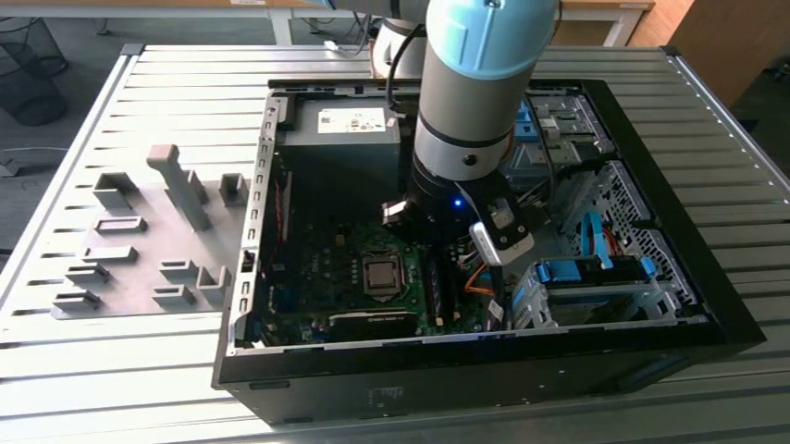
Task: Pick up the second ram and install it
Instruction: 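Insert the second ram into the second slot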
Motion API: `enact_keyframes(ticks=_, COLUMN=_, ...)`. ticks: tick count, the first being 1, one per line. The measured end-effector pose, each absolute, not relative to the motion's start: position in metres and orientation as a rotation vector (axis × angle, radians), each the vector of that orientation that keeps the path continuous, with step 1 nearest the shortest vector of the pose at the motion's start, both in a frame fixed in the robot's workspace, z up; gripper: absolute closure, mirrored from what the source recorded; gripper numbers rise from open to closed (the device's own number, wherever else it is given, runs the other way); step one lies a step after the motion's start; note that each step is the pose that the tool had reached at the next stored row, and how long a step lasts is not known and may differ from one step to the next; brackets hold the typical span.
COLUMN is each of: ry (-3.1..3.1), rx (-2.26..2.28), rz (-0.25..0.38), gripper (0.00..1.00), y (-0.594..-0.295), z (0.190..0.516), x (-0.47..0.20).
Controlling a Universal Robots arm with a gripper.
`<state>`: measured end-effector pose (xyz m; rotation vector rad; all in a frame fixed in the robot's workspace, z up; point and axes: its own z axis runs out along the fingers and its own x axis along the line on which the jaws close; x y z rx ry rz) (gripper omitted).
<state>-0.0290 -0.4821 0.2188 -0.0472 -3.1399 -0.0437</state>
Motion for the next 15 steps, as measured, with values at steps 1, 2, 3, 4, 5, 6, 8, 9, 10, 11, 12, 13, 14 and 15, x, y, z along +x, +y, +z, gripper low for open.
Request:
enact_keyframes(ticks=1, ry=-3.14, rx=-0.047, rz=-0.044, gripper=0.86, y=-0.4818, z=0.2185, x=-0.029)
enact_keyframes(ticks=2, ry=-3.14, rx=-0.047, rz=-0.044, gripper=0.86, y=-0.4816, z=0.2182, x=-0.029)
enact_keyframes(ticks=3, ry=-3.14, rx=-0.047, rz=-0.043, gripper=0.86, y=-0.4815, z=0.218, x=-0.029)
enact_keyframes(ticks=4, ry=-3.14, rx=-0.047, rz=-0.043, gripper=0.86, y=-0.4815, z=0.2181, x=-0.029)
enact_keyframes(ticks=5, ry=-3.14, rx=-0.047, rz=-0.043, gripper=0.86, y=-0.4815, z=0.218, x=-0.029)
enact_keyframes(ticks=6, ry=-3.14, rx=-0.047, rz=-0.043, gripper=0.86, y=-0.4815, z=0.218, x=-0.029)
enact_keyframes(ticks=8, ry=-3.14, rx=-0.047, rz=-0.043, gripper=0.86, y=-0.4814, z=0.2179, x=-0.029)
enact_keyframes(ticks=9, ry=-3.14, rx=-0.047, rz=-0.043, gripper=0.86, y=-0.4814, z=0.2179, x=-0.029)
enact_keyframes(ticks=10, ry=-3.14, rx=-0.047, rz=-0.043, gripper=0.86, y=-0.4814, z=0.2178, x=-0.029)
enact_keyframes(ticks=11, ry=-3.14, rx=-0.047, rz=-0.043, gripper=0.86, y=-0.4814, z=0.2178, x=-0.029)
enact_keyframes(ticks=12, ry=-3.14, rx=-0.044, rz=-0.043, gripper=0.86, y=-0.4814, z=0.2178, x=-0.029)
enact_keyframes(ticks=13, ry=-3.14, rx=-0.04, rz=-0.044, gripper=0.86, y=-0.4814, z=0.2178, x=-0.029)
enact_keyframes(ticks=14, ry=-3.14, rx=-0.031, rz=-0.044, gripper=0.86, y=-0.4814, z=0.2178, x=-0.0289)
enact_keyframes(ticks=15, ry=-3.14, rx=-0.023, rz=-0.044, gripper=0.86, y=-0.4814, z=0.2177, x=-0.0287)
